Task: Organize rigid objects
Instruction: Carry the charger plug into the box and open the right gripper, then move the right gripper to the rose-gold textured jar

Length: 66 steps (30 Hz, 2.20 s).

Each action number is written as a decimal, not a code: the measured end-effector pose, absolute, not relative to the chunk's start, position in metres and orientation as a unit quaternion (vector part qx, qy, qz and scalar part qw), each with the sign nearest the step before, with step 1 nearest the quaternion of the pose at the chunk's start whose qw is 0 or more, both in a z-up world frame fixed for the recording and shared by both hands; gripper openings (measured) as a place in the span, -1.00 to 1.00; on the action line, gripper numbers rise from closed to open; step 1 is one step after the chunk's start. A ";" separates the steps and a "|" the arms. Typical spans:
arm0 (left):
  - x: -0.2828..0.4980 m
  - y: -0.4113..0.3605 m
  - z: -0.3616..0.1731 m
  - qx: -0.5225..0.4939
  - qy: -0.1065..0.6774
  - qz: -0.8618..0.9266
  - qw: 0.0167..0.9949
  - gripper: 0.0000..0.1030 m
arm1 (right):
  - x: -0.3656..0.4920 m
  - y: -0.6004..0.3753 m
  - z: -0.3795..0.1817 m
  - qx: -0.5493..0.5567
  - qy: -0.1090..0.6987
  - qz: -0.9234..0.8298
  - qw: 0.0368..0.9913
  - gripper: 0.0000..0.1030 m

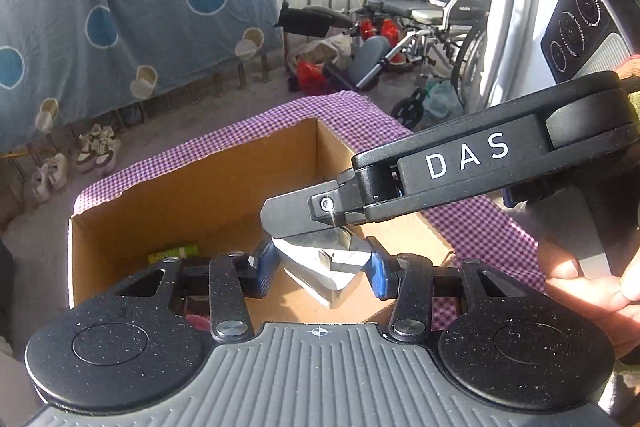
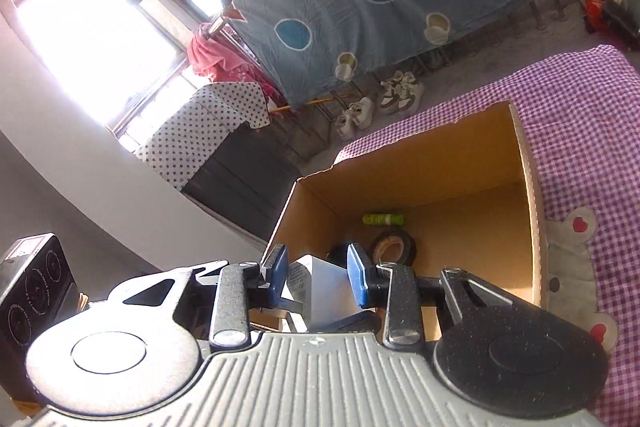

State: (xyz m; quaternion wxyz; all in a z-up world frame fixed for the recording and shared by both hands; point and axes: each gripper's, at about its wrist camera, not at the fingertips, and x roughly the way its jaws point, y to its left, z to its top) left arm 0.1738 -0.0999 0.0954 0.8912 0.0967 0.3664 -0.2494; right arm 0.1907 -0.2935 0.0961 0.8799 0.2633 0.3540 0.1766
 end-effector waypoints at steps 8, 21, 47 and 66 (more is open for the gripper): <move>0.261 -0.084 0.052 0.021 0.458 -0.212 0.863 -0.13 | 0.293 -0.292 0.060 0.242 0.442 0.148 0.851 -0.30; 0.300 -0.089 0.021 0.045 0.491 -0.173 0.852 -0.13 | 0.349 -0.283 0.022 0.214 0.480 0.140 0.839 -0.30; 0.181 -0.058 0.117 0.036 0.406 -0.222 0.886 0.71 | 0.155 -0.308 0.133 0.204 0.292 0.147 0.923 -0.13; 0.054 -0.049 -0.003 -0.006 0.403 -0.284 0.870 0.92 | 0.059 -0.270 0.004 0.298 0.356 0.115 0.878 0.16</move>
